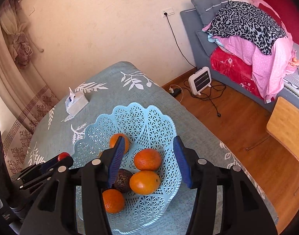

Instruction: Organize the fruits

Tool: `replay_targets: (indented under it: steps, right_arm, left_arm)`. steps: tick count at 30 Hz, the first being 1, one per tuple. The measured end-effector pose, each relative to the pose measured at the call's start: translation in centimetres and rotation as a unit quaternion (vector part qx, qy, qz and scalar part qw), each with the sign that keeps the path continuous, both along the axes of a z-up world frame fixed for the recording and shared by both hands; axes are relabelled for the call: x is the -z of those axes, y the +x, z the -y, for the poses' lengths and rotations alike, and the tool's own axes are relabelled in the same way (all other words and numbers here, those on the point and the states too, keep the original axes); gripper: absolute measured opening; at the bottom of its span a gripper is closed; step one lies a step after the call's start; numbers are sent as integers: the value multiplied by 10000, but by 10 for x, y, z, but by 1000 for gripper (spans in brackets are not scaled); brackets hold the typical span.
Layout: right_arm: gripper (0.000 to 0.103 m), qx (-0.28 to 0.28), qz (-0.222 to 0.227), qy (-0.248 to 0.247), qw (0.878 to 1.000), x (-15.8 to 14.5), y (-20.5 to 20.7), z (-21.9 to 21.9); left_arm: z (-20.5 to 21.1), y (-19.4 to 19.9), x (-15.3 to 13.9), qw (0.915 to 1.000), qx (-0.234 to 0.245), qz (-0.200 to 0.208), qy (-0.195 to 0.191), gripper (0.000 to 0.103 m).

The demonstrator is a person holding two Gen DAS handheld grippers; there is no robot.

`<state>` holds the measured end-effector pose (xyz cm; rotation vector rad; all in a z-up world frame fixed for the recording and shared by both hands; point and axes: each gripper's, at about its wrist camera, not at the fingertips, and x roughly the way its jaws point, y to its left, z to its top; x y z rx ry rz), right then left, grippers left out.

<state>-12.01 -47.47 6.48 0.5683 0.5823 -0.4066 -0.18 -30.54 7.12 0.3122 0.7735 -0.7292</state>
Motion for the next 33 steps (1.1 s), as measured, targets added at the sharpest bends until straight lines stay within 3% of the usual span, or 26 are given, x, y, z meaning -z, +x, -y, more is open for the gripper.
replay_targets:
  steps: [12,13,14,15,16,20,25,33]
  right_arm:
    - [54,4,87,128,9999,0,-5,5]
    - [55,8,87,124,9999,0,-5,5]
    - [57,23,91,114,9999,-1,-6,5]
    - [63,59,107,105,9999,-2,-7,5]
    - [64,83,128,105,9998,-3,-8,6]
    - [67,144,149,114,9997,-4,-10,7]
    - [80,208,181,116,9996,-4,-13,8]
    - [86,191,192,-10,9996,-5,-15,2]
  left_arm:
    - [24,-6,-6,9988,338,-292,-219,29]
    - [23,-6,-7,9988,333,-299,-222,36]
    - [22,-6,-8,9988,300,-300,-229,52]
    - [20,-6,-9,9991,235,-271,-241,60]
    - [17,-6,-11,9994,156,-205,-250,68]
    - [10,-5,-13,9998,-123,126,-59,79]
    - [3,-8,-12,9945,-413,918,282,88]
    - [-13,-16,-10,9885,-568,1327,443,90]
